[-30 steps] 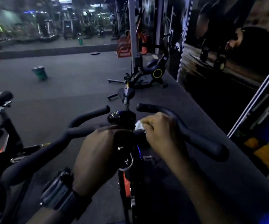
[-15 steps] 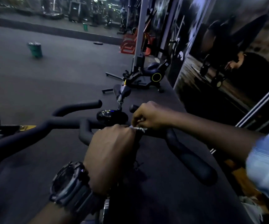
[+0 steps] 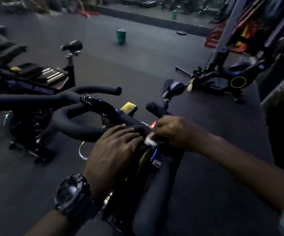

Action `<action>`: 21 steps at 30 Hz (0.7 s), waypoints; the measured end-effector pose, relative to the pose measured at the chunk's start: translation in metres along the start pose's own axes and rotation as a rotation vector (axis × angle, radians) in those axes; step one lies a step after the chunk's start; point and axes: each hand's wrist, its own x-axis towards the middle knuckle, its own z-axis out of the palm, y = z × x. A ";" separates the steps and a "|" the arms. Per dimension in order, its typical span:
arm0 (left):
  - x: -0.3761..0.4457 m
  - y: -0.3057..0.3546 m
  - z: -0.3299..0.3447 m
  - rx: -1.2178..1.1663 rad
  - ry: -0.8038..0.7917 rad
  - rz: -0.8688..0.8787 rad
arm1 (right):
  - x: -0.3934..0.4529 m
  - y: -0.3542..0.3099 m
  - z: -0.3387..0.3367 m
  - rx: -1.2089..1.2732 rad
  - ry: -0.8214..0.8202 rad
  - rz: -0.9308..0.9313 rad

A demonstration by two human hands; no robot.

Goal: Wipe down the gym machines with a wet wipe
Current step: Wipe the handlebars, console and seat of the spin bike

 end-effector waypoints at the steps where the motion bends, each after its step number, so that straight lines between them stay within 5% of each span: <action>1: -0.001 0.009 0.011 -0.016 0.011 -0.029 | 0.013 0.003 0.003 0.013 0.020 0.011; 8: -0.007 0.054 0.063 -0.539 0.173 -0.438 | -0.018 0.005 -0.011 0.076 -0.133 -0.040; 12: -0.007 0.053 0.076 -1.005 0.310 -0.916 | 0.022 0.005 0.000 0.122 -0.003 0.045; 17: 0.001 0.066 0.074 -1.500 0.376 -1.125 | -0.022 0.011 -0.007 0.177 -0.083 -0.039; 21: 0.010 0.064 0.079 -1.767 0.497 -1.424 | 0.020 0.032 -0.002 0.188 -0.059 -0.143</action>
